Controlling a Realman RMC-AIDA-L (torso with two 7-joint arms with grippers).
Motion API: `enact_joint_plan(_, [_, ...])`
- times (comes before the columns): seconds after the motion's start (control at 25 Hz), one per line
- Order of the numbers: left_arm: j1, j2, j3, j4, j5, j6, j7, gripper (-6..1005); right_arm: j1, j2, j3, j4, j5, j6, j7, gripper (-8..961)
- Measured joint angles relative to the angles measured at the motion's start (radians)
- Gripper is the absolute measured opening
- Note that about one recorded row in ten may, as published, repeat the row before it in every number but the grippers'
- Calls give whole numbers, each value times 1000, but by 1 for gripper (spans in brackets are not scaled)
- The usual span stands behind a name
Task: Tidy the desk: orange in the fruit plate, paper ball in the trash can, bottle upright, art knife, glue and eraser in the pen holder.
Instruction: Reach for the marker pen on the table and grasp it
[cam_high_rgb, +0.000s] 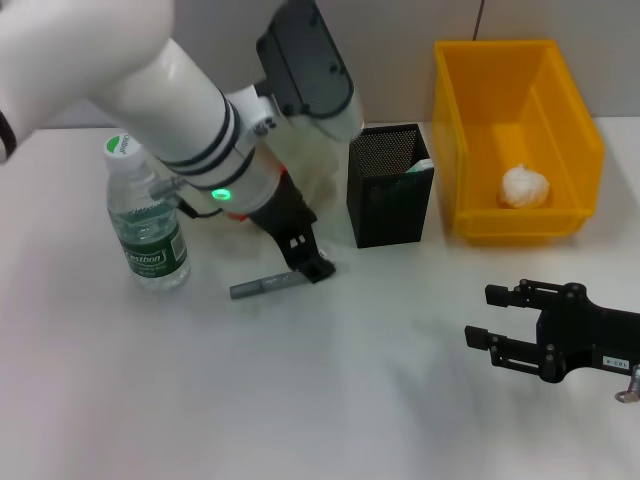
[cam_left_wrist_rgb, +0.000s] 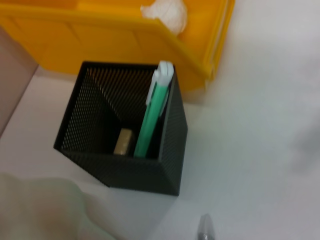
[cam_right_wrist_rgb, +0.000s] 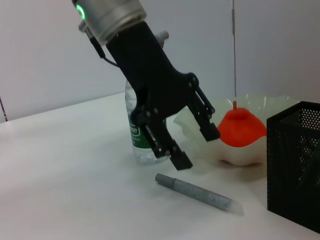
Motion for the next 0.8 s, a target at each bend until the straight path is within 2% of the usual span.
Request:
enact_joint_plan(0.12, [-3, 0, 21, -20, 2, -23, -2, 677, 0, 0, 0, 0, 0, 0, 0, 627])
enact_joint_plan(0.16, [-3, 0, 57, -46, 3, -55, -2, 677, 0, 0, 0, 0, 0, 0, 0, 627])
enact_joint_plan(0.48, [0, 1, 158, -95, 0, -143, -3, 670, 1, 0, 0, 0, 0, 2, 1, 626])
enact_joint_plan(0.8, [-3, 0, 194, -125, 3, -178, 3, 663, 3, 0, 0, 0, 0, 2, 2, 627])
